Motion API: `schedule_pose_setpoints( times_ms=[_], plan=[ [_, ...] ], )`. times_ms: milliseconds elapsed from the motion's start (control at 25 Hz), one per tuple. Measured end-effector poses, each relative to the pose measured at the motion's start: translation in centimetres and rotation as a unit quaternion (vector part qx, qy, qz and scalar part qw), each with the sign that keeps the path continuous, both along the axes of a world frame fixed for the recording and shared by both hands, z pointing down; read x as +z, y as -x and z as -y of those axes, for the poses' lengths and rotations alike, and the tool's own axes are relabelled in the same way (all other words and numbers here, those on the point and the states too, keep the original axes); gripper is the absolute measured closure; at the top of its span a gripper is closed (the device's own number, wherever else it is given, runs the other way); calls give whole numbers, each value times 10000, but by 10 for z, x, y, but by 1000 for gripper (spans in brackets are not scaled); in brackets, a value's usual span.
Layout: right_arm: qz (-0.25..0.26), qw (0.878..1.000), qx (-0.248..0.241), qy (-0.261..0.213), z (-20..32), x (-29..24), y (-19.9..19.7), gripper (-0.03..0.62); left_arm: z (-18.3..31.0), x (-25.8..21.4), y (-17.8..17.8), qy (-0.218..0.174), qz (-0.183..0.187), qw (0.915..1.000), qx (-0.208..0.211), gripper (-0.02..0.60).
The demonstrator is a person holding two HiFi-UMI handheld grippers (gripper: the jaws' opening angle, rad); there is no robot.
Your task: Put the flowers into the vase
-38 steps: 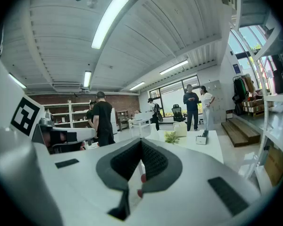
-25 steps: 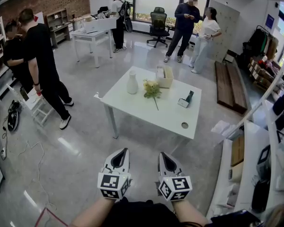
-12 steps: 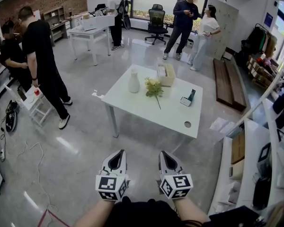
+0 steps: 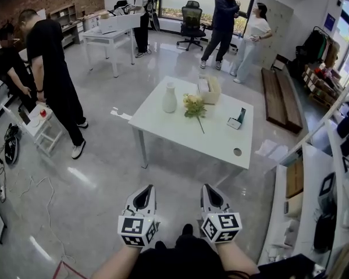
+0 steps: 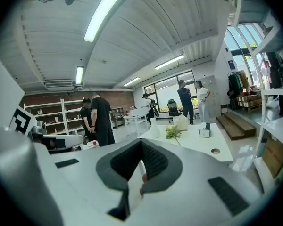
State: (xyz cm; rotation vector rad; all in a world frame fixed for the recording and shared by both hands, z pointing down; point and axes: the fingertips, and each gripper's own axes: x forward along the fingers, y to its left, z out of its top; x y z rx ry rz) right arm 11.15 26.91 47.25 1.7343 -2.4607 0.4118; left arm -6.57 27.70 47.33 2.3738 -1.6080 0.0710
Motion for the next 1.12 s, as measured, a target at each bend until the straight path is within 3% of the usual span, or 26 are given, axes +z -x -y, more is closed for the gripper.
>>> schedule_pose_setpoints(
  times_ms=[360,1120],
  plan=[
    [29,10000,29,9,60,9,-7,592,55,13,-10,102,29,9999,86,578],
    [212,9971,-731,13,274,-6,-47,592,256,-12,-69,-19,240,9989,-409,578]
  ],
)
